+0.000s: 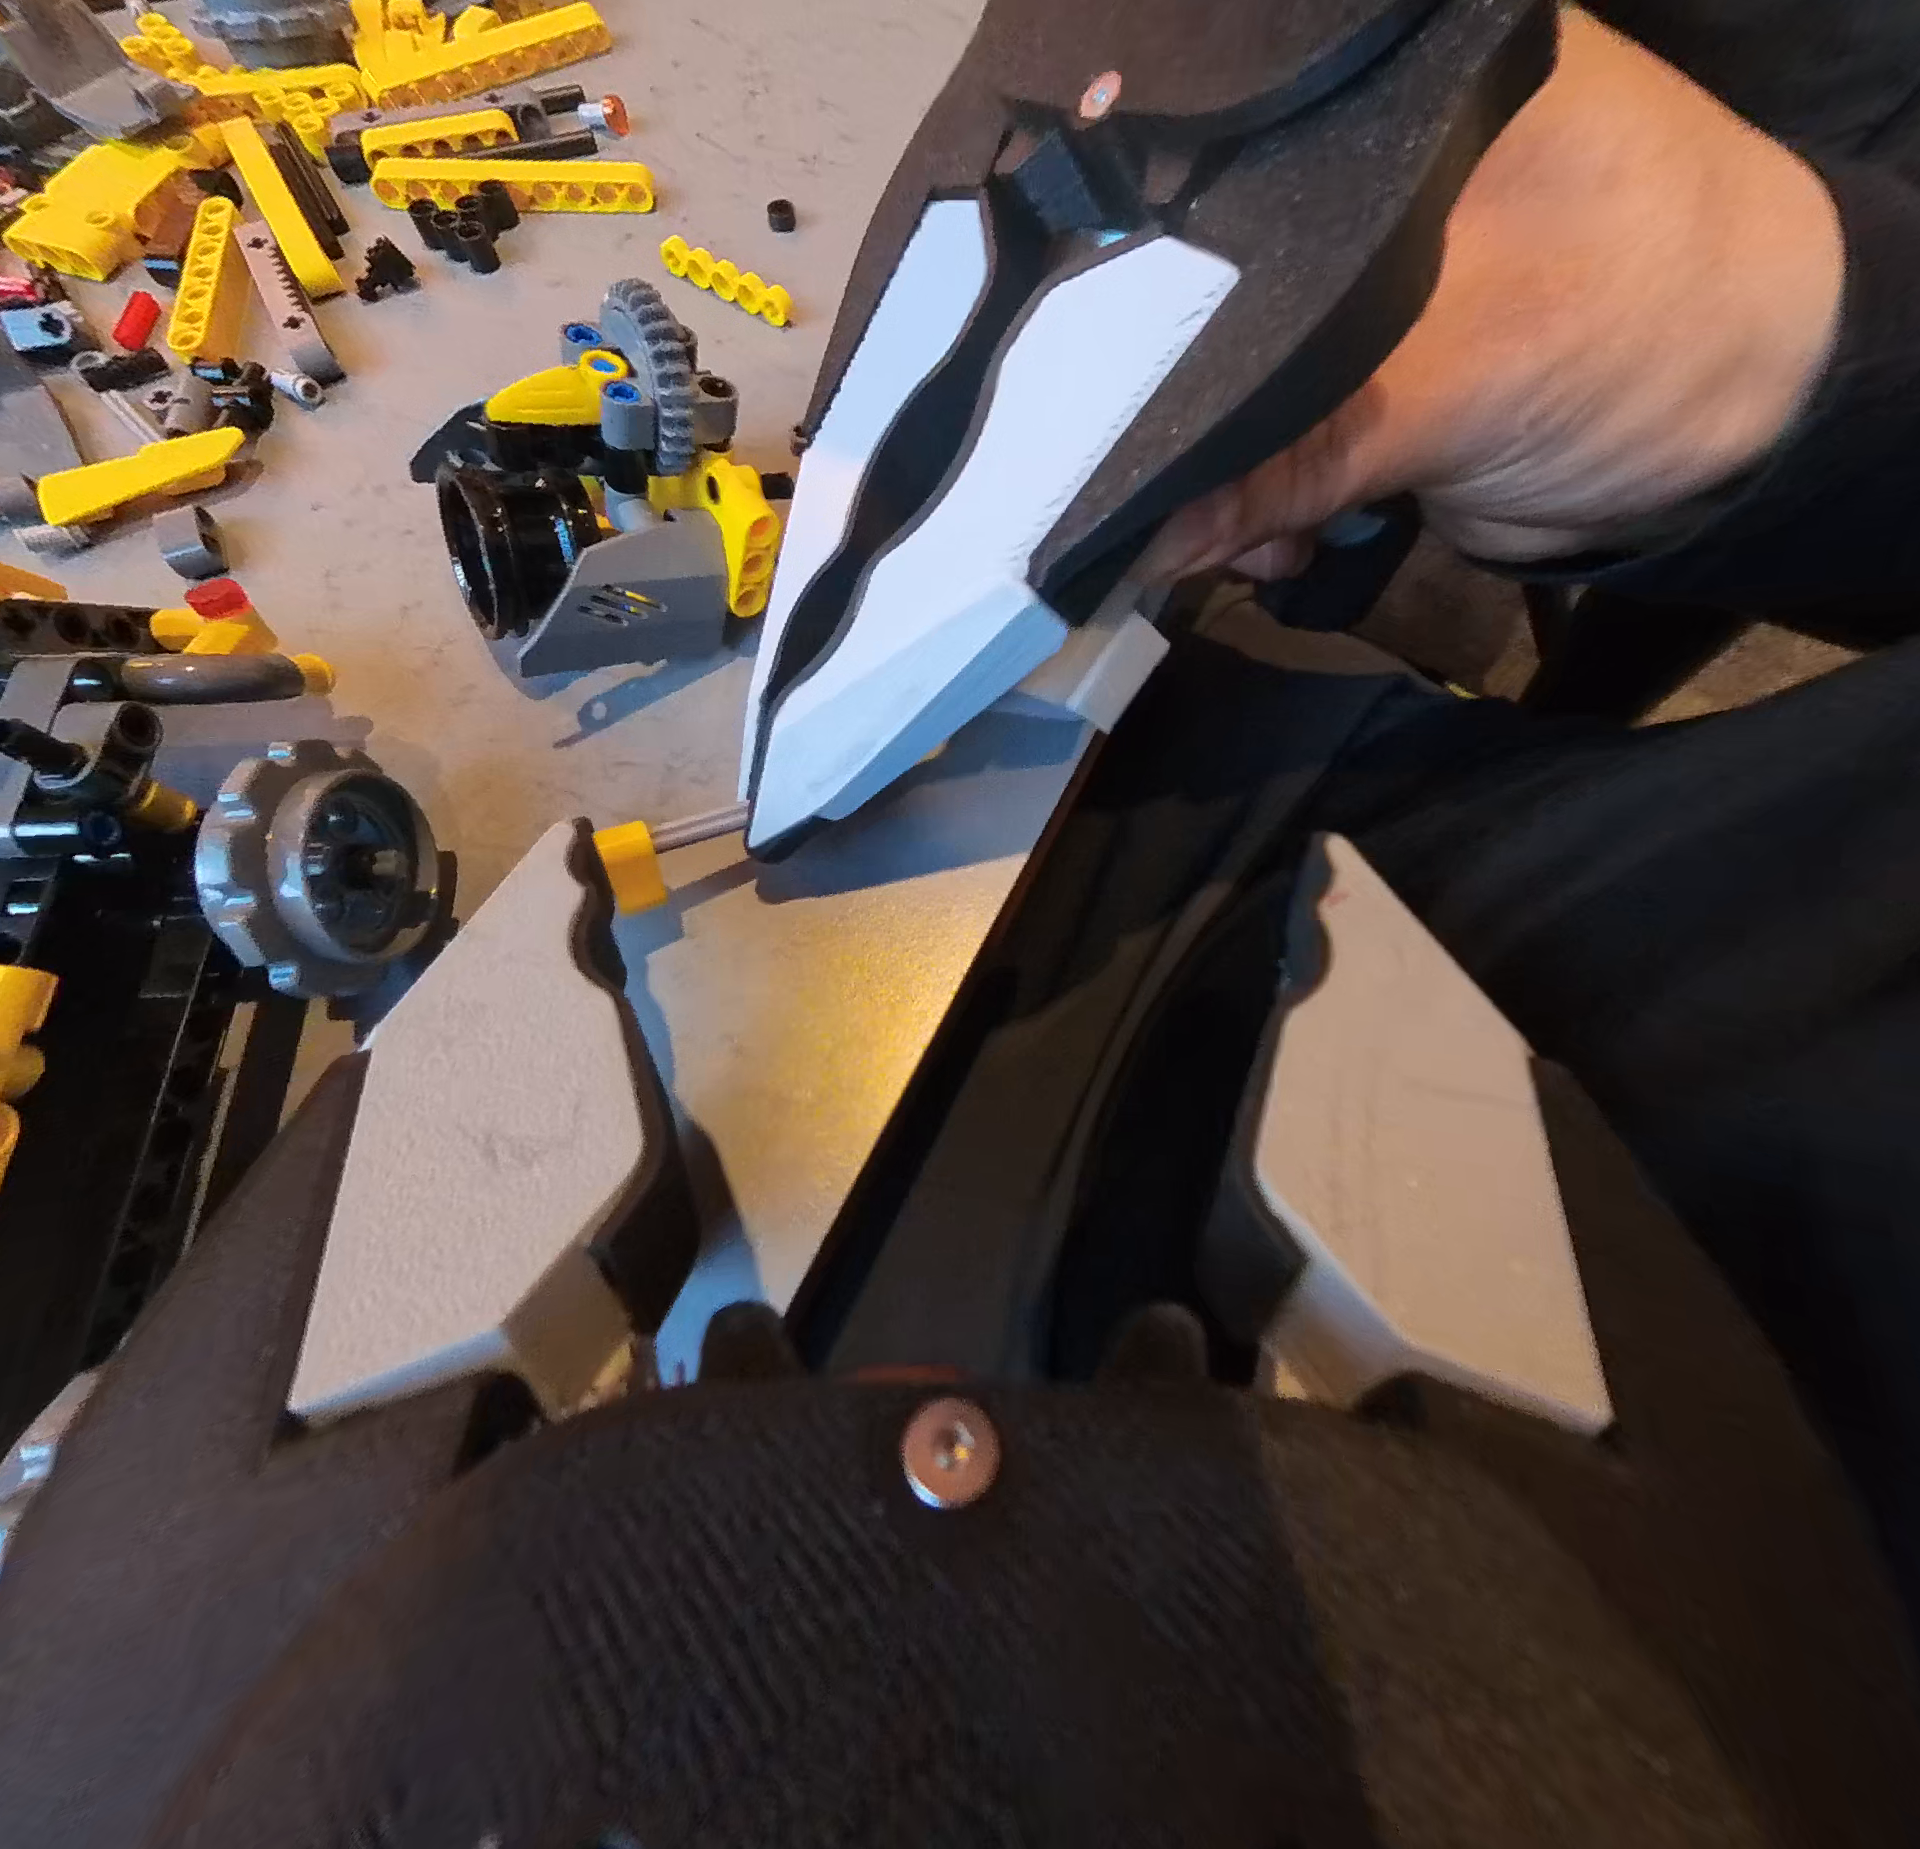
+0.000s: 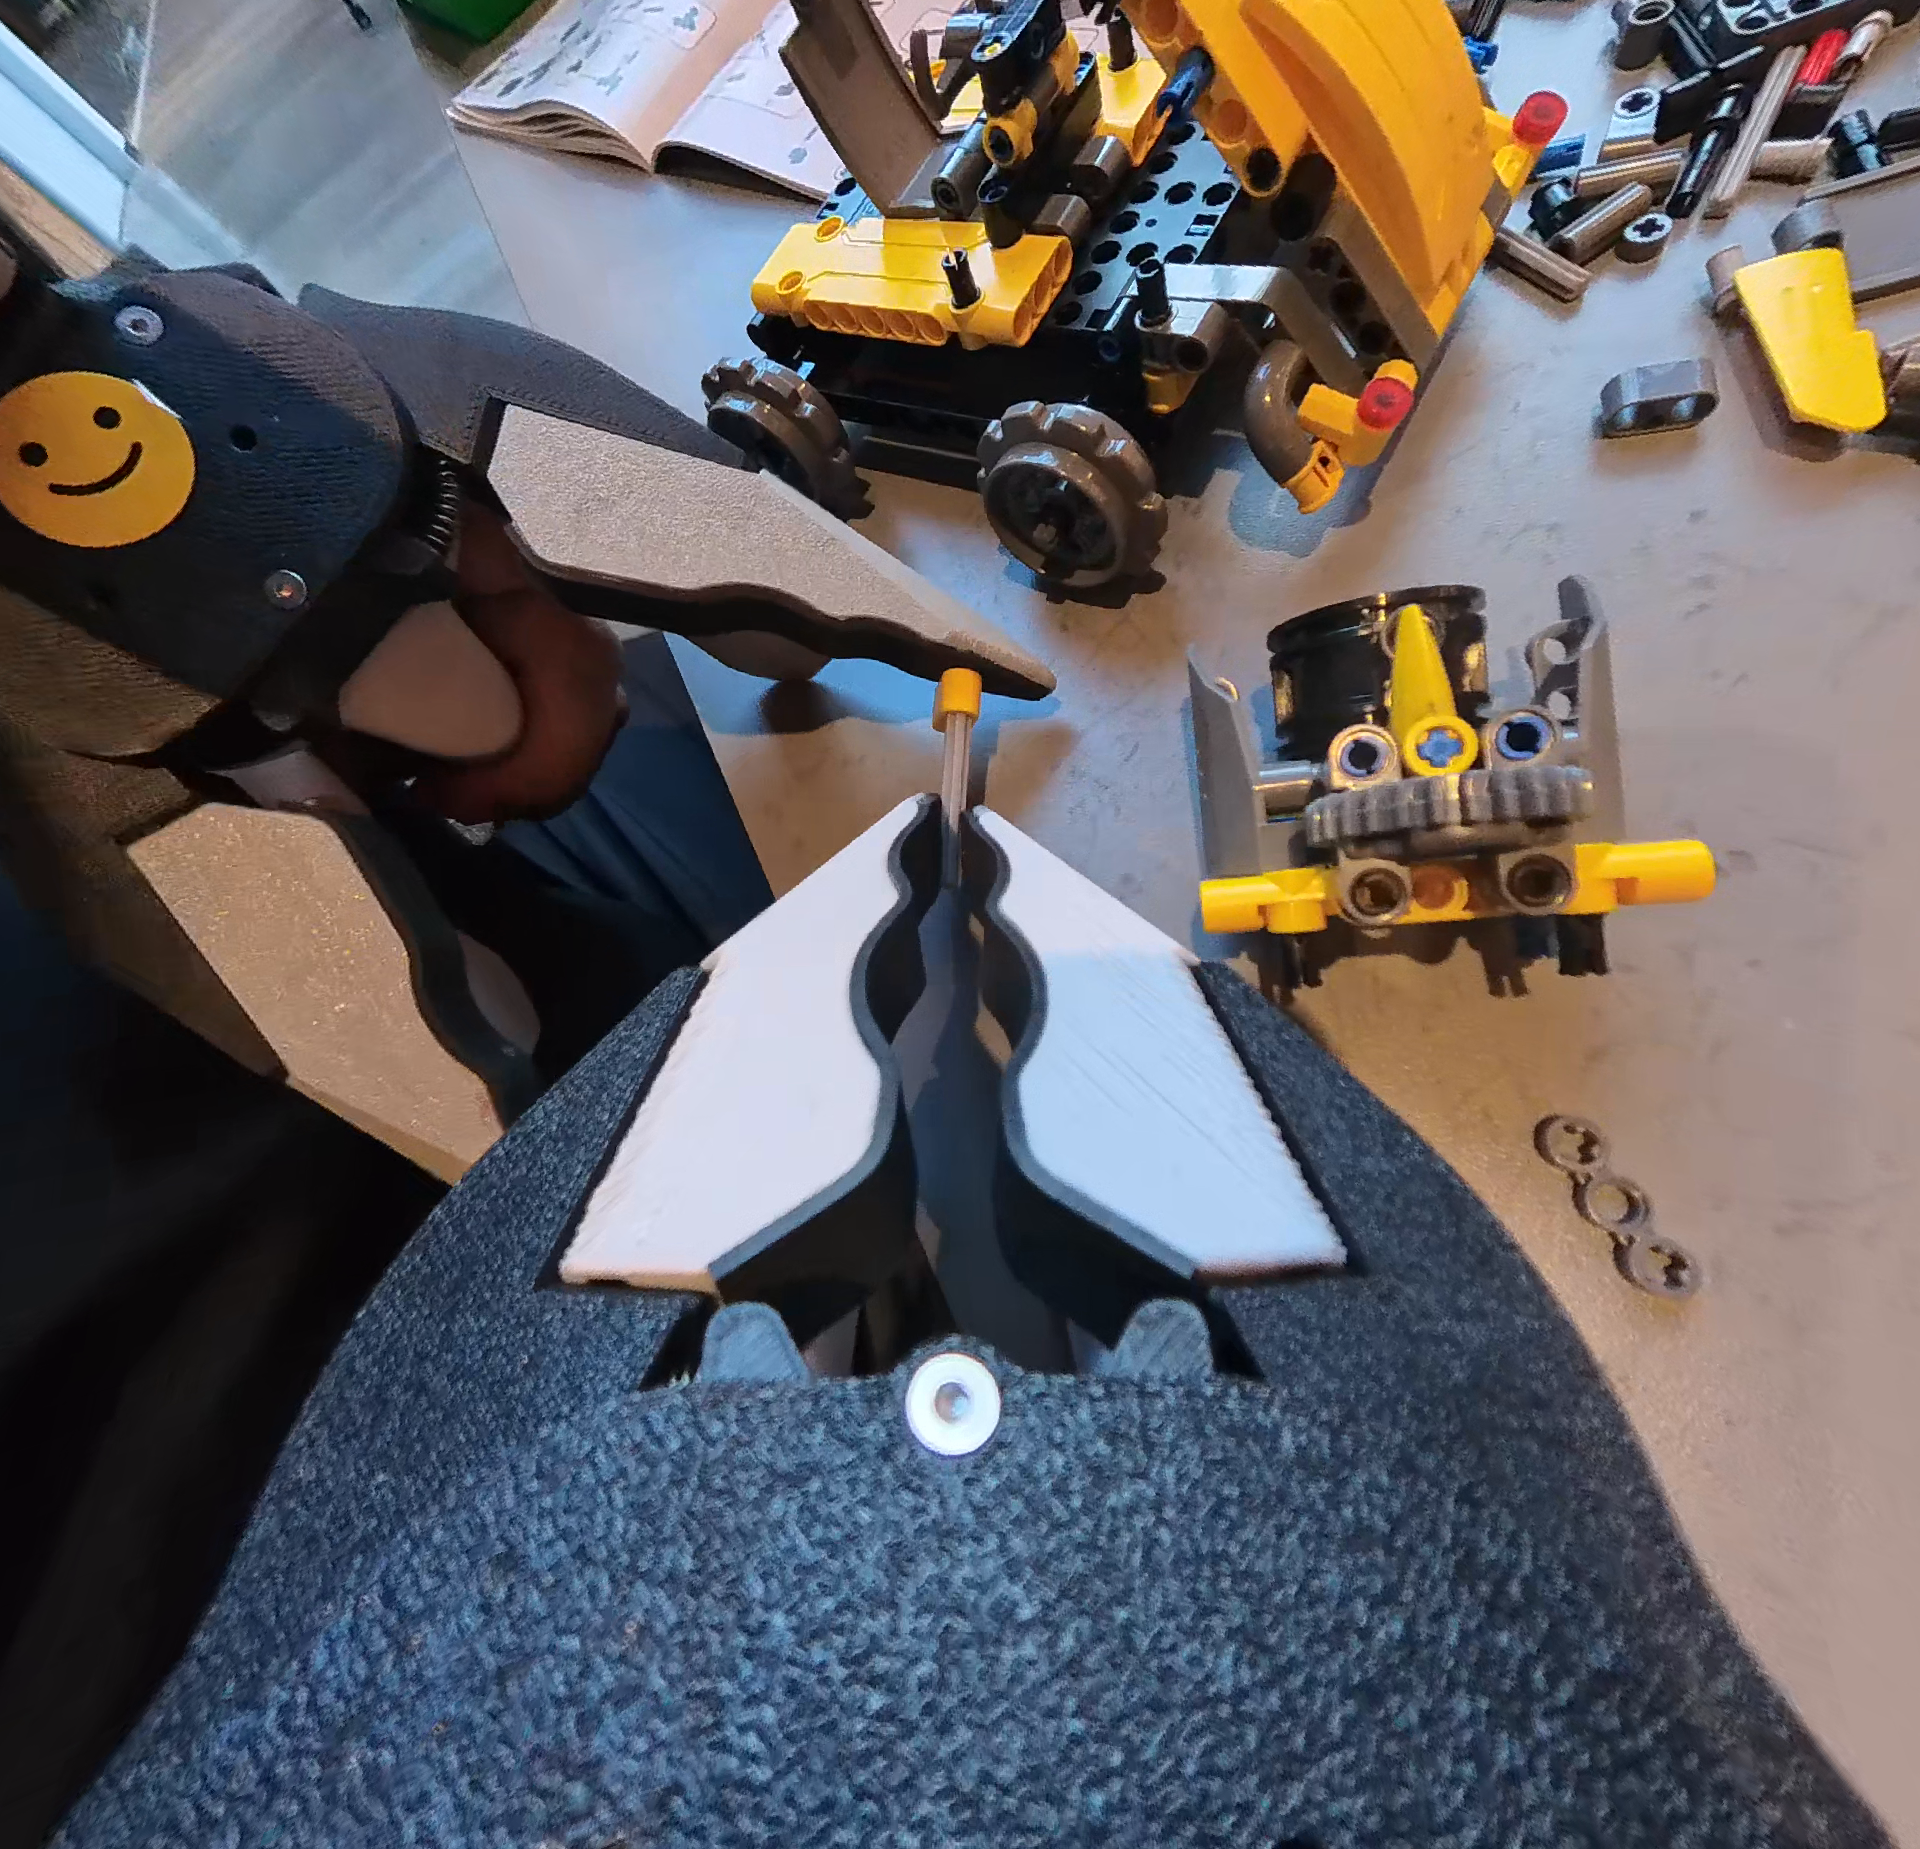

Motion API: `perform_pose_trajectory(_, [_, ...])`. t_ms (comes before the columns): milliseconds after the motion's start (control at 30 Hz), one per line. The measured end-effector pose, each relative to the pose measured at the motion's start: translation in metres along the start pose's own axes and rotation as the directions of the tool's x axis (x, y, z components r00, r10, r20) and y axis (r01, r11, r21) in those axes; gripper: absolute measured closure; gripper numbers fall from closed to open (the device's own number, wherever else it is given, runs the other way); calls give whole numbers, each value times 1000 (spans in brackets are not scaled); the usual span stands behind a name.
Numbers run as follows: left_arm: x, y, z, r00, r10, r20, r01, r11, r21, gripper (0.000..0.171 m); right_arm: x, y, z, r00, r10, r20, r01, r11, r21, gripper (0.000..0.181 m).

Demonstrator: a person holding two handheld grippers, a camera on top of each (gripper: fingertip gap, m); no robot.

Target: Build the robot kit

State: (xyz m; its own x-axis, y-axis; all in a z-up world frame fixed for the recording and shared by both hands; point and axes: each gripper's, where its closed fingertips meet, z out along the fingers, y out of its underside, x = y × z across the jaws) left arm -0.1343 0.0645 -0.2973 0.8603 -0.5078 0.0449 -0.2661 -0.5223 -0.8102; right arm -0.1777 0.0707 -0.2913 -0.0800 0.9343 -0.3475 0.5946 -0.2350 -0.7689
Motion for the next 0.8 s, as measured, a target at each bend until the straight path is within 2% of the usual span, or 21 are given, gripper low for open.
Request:
perform_pose_trajectory(33, [0, -2, 0, 1000, -19, -6, 19, 1000, 9, 43, 0, -1, 0, 1000, 5, 4, -5, 1000, 7, 179])
perform_pose_trajectory(100, [-6, -6, -5, 999, -37, 1, 37, 998, 46, 56, -2, -4, -2, 1000, 9, 22, -9, 1000, 29, 178])
perform_pose_trajectory(200, [-18, -20, -27, 999, -33, -19, 36, 989, 145, 97, -11, -14, -10, 996, -5, 92, -6, 993, 118, 178])
perform_pose_trajectory(233, [-20, -25, -34, 997, -50, -51, 58, 983, 173, 106, -15, -17, -13, 993, -20, 116, 2, 989, 150, 178])
perform_pose_trajectory(367, [-21, -36, -54, 979, -101, -177, 143, 959, 245, 130, -43, -29, -34, 957, -178, 230, 103, 948, 302, 177])
perform_pose_trajectory(400, [-16, -39, -57, 972, -96, -215, 152, 954, 260, 134, -47, -31, -39, 948, -221, 230, 136, 932, 335, 177])
perform_pose_trajectory(467, [-5, -43, -61, 962, -68, -266, 143, 952, 272, 154, -51, -33, -43, 937, -284, 202, 197, 909, 367, 177])
perform_pose_trajectory(533, [0, -45, -64, 968, -29, -248, 102, 952, 287, 159, -54, -34, -46, 927, -323, 192, 233, 894, 382, 177])
perform_pose_trajectory(633, [5, -47, -66, 971, 3, -238, 71, 952, 299, 150, -55, -33, -47, 915, -356, 189, 266, 886, 381, 177])
perform_pose_trajectory(767, [2, -48, -71, 975, 20, -223, 56, 943, 327, 166, -59, -35, -48, 901, -385, 202, 286, 875, 391, 177])
perform_pose_trajectory(800, [3, -47, -71, 973, 23, -229, 56, 942, 330, 166, -60, -35, -48, 899, -387, 206, 288, 875, 389, 177])
